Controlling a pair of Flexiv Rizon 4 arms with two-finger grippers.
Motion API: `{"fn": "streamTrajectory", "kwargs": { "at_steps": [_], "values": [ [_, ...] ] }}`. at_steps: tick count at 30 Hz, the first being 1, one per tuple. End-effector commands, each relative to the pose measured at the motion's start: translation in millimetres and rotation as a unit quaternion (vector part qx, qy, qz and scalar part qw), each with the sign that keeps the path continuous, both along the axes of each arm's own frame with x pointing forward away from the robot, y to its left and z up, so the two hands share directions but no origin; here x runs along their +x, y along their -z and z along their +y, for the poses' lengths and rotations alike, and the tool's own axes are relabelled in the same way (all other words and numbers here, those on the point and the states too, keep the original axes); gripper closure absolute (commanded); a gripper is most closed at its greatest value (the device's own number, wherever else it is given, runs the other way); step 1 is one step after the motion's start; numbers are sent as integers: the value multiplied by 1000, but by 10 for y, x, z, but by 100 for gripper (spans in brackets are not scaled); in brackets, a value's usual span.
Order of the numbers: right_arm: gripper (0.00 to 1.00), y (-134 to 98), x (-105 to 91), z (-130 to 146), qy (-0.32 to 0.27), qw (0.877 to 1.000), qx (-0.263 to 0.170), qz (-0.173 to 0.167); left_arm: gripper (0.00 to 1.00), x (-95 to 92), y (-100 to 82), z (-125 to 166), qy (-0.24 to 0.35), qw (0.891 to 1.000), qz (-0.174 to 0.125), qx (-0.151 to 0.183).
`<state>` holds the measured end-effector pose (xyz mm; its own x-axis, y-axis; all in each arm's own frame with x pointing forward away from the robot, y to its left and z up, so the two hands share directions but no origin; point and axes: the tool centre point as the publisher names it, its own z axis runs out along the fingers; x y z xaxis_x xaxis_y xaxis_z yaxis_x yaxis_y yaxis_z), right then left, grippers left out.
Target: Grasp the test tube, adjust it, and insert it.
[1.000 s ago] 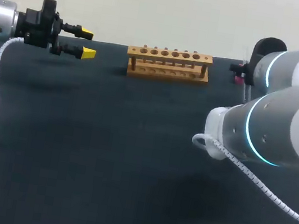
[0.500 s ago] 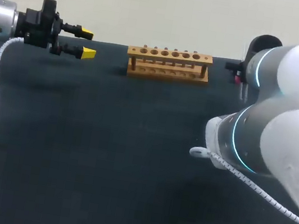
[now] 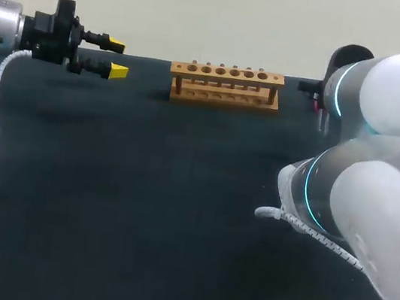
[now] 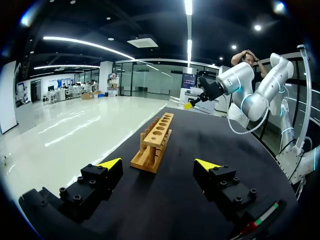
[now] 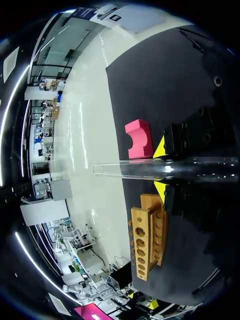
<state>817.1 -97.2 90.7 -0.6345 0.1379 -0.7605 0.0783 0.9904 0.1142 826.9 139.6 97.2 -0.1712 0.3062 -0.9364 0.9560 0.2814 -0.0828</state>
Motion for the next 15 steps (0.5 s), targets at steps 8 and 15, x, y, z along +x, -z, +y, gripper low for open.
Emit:
{"fn": "streamTrajectory", "kwargs": {
  "at_steps": [8,15],
  "values": [
    [100,-100,-209,448,16,1000,-5,-21,0,-7,10,6,0,1000,-2,-1],
    [100,-89,-231,769,13,1000,-8,-27,0,-7,10,6,0,1000,-2,-1]
  ]
}}
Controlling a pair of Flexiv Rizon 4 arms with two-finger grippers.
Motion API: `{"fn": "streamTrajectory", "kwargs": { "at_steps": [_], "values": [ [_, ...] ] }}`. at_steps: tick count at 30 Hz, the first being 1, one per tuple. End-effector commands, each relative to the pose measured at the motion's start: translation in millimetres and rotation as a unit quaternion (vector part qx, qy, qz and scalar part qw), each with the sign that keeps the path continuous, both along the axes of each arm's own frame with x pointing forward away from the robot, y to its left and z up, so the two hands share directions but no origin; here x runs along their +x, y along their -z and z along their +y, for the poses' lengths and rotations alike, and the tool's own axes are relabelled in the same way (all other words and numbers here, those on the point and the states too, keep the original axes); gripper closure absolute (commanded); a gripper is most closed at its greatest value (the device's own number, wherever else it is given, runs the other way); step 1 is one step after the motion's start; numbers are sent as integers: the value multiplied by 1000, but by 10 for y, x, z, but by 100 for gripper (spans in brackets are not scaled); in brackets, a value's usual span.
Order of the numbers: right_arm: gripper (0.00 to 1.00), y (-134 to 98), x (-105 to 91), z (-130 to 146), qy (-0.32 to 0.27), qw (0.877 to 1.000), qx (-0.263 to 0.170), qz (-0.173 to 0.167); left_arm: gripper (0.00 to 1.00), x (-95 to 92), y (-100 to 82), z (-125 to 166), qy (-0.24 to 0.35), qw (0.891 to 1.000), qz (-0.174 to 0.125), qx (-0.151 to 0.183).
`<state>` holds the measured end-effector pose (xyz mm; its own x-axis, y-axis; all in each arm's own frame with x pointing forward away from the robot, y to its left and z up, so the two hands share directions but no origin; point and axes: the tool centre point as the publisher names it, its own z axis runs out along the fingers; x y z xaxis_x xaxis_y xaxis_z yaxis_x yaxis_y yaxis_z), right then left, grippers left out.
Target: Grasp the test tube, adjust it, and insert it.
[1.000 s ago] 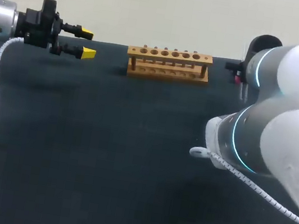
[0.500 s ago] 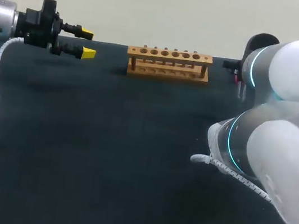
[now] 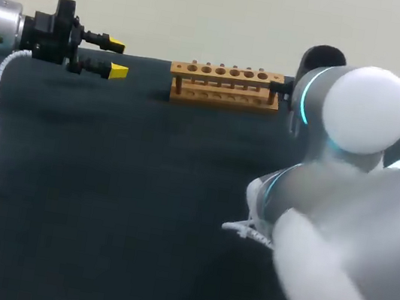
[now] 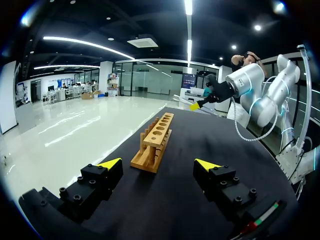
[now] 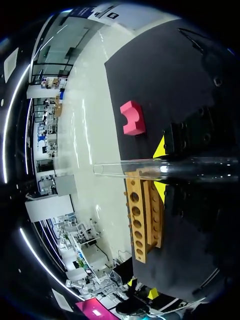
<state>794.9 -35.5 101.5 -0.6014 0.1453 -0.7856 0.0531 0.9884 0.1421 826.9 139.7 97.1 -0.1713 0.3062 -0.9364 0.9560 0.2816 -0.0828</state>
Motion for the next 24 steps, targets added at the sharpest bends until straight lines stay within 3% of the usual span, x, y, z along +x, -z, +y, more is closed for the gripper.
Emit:
{"fn": "streamTrajectory", "kwargs": {
  "at_steps": [1,7,24],
  "values": [
    [100,22,-1,189,22,1000,-20,-4,0,-7,9,5,0,1000,-2,-1],
    [100,94,69,377,10,999,-40,-4,0,-7,9,5,0,1000,-2,-1],
    [100,214,302,746,-39,999,-11,-6,0,-7,9,5,0,1000,-2,-1]
  ]
}}
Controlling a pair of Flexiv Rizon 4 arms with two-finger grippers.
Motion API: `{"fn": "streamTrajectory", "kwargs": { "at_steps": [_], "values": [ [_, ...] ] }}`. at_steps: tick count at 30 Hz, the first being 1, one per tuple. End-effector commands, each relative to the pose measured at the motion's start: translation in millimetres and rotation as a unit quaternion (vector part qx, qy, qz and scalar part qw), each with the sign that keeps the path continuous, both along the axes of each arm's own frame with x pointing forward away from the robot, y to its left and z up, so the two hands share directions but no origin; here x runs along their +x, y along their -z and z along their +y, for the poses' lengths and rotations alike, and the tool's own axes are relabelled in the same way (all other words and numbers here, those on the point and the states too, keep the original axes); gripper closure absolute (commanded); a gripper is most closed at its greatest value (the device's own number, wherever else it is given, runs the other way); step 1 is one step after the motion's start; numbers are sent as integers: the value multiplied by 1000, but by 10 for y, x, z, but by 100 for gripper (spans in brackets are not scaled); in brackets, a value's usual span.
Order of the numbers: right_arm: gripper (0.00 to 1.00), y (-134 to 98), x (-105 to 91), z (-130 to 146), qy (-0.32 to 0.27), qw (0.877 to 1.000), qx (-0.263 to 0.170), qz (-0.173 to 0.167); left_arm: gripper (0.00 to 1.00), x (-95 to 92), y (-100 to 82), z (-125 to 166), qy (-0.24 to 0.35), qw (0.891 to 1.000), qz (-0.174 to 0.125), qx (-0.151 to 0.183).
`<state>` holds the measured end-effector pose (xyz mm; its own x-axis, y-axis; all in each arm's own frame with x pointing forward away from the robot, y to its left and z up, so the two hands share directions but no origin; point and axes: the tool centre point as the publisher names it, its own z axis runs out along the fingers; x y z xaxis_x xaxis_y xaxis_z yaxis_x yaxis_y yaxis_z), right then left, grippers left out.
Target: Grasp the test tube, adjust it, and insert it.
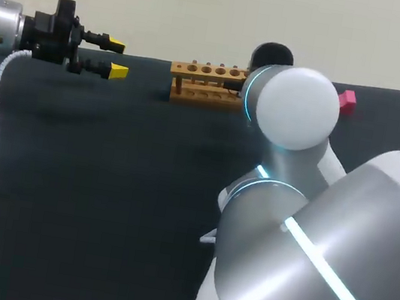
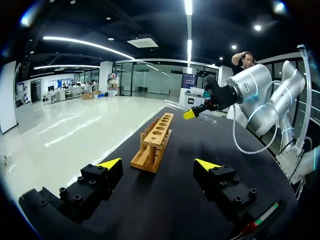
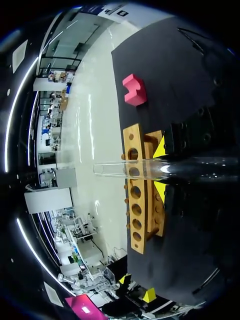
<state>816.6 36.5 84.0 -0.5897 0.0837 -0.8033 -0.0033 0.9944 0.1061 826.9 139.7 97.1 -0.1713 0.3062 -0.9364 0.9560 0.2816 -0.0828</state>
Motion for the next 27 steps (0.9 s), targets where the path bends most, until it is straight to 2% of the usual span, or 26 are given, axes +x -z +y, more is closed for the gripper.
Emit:
{"fn": "streamTrajectory", "kwargs": {
  "at_steps": [1,27],
  "values": [
    [100,47,93,44,-15,1000,9,6,0,-7,9,5,0,1000,-2,-1],
    [100,275,200,140,-23,999,21,35,0,-7,9,5,0,1000,-2,-1]
  ]
}}
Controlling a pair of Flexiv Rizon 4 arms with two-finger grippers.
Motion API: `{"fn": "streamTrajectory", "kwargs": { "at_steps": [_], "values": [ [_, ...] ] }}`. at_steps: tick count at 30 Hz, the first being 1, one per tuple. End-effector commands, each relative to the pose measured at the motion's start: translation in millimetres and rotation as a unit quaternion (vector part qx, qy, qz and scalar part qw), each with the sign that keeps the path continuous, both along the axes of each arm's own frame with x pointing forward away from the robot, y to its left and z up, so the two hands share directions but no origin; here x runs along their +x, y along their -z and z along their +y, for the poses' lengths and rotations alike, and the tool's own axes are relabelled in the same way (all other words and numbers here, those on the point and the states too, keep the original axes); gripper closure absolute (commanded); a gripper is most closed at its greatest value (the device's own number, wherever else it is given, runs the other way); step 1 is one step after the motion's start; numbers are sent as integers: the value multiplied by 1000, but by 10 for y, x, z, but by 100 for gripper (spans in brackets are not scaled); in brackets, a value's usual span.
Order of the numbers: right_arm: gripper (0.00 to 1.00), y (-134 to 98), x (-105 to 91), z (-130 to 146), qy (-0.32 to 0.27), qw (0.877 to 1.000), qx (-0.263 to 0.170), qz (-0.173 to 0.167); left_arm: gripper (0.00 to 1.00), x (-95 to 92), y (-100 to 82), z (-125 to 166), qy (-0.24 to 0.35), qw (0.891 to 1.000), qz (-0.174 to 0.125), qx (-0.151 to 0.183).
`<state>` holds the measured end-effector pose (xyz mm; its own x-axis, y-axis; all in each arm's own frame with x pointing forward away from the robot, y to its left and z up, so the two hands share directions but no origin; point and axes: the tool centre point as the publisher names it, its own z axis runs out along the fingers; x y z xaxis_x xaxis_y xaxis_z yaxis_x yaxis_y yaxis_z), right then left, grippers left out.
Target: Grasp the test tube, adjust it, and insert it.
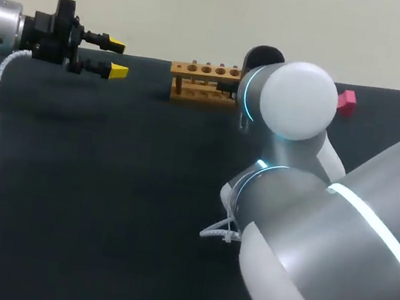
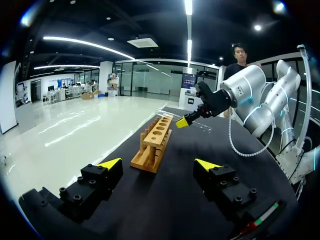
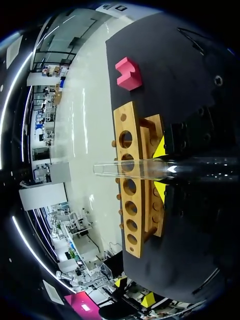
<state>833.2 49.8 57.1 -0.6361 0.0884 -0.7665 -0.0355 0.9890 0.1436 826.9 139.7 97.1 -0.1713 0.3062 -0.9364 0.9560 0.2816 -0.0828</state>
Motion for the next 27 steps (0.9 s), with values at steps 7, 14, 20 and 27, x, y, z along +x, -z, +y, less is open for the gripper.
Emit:
{"fn": "streamTrajectory", "kwargs": {
  "at_steps": [7,14,20,27],
  "values": [
    [100,55,48,17,-4,1000,4,21,0,-7,9,5,0,1000,-2,-1],
    [100,86,76,25,-8,999,12,46,0,-7,9,5,0,1000,-2,-1],
    [100,107,89,39,-16,998,14,66,0,-7,9,5,0,1000,-2,-1],
    [100,129,96,45,-25,995,21,93,0,-7,9,5,0,1000,-2,-1]
  ]
}}
